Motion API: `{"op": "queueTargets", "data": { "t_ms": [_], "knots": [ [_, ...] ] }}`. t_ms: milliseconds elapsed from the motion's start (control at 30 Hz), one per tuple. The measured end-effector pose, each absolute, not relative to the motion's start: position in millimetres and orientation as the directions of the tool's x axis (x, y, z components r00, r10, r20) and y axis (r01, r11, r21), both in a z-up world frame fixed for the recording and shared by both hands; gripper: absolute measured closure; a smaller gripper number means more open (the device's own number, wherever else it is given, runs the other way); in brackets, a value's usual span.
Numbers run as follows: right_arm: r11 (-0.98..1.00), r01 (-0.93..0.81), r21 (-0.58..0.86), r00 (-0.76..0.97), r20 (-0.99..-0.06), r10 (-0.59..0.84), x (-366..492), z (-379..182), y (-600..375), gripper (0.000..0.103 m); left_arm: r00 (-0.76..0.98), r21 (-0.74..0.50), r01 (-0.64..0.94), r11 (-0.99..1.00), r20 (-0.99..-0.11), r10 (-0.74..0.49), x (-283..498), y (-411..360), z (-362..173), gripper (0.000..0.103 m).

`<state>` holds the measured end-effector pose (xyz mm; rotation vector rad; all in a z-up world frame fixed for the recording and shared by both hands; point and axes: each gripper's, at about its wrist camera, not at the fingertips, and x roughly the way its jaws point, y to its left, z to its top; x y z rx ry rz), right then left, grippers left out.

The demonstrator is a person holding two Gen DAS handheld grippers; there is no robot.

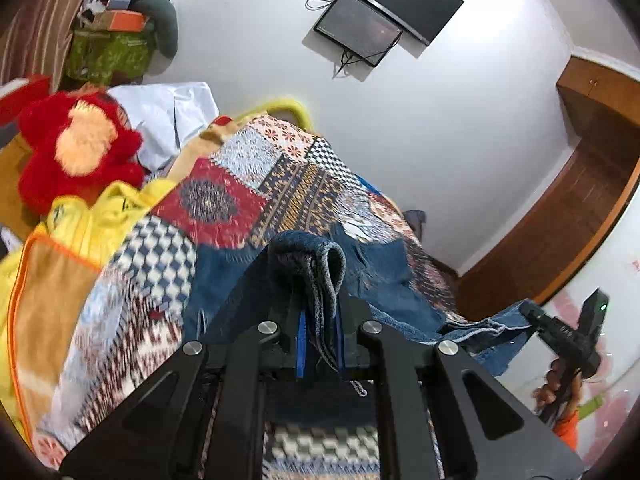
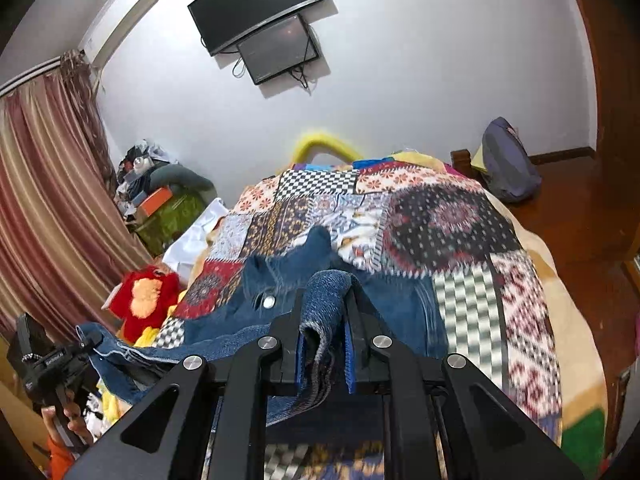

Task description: Fold large clothes

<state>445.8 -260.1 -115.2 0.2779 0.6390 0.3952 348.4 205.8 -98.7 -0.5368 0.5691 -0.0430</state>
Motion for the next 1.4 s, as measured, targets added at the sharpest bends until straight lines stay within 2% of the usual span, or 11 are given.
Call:
{"op": "queueTargets", "data": {
  "t_ms": [133,233,500,733,900,1067,1267,1300,1333,1367,1400],
  "knots": [
    [0.904,-0.271,0.331,0.723,-0.55,0.418,488.4,-116.6,-244.6,0.091,0.836,-0.476,-0.147,0.867,-0.529,-0.149,386.0,211.6,-111.4,0.093],
    [0.912,-0.253,0.324,0.711,-0.577,0.403,522.6,-127.0,-235.0,0.091,0.813,-0.414,-0.184,0.892,-0.574,-0.099,418.0,211.9,-129.8,0.093],
    [0.946,-0.183,0.266,0.651,-0.689,0.32,594.2,-192.1,-217.1,0.091,0.731,-0.304,-0.222,0.926,-0.681,-0.048,485.0,214.0,-177.3,0.093],
    [0.929,-0.133,0.345,0.543,-0.759,0.36,625.6,-252.6,-235.5,0.091,0.619,-0.297,-0.269,0.916,-0.782,-0.073,519.4,222.2,-230.0,0.091],
    [0.934,-0.19,0.303,0.539,-0.762,0.357,620.8,-247.4,-235.7,0.09,0.565,-0.262,-0.276,0.925,-0.823,-0.064,527.5,220.1,-252.9,0.085],
    [0.942,-0.235,0.241,0.569,-0.752,0.334,609.3,-223.7,-232.4,0.09,0.549,-0.281,-0.293,0.914,-0.832,-0.08,529.2,224.0,-253.2,0.085],
    [0.949,-0.208,0.237,0.584,-0.748,0.314,598.6,-208.6,-239.4,0.09,0.507,-0.167,-0.274,0.947,-0.862,-0.005,529.9,211.5,-254.7,0.084],
    [0.96,-0.184,0.21,0.605,-0.746,0.279,595.9,-204.9,-242.7,0.09,0.5,-0.159,-0.28,0.947,-0.866,0.002,530.5,211.7,-255.7,0.084],
    [0.995,-0.081,0.063,0.667,-0.738,0.101,591.5,-197.9,-248.0,0.09,0.497,-0.166,-0.285,0.944,-0.868,-0.002,530.6,213.1,-256.0,0.084],
    [0.999,-0.018,-0.039,0.692,-0.722,-0.016,590.1,-193.0,-254.7,0.09,0.498,-0.177,-0.292,0.94,-0.867,-0.008,530.0,214.6,-254.9,0.084],
    [0.998,-0.007,-0.055,0.691,-0.722,-0.035,590.5,-190.4,-262.4,0.09,0.499,-0.179,-0.295,0.939,-0.867,-0.008,529.0,214.9,-252.3,0.084]
  ]
}}
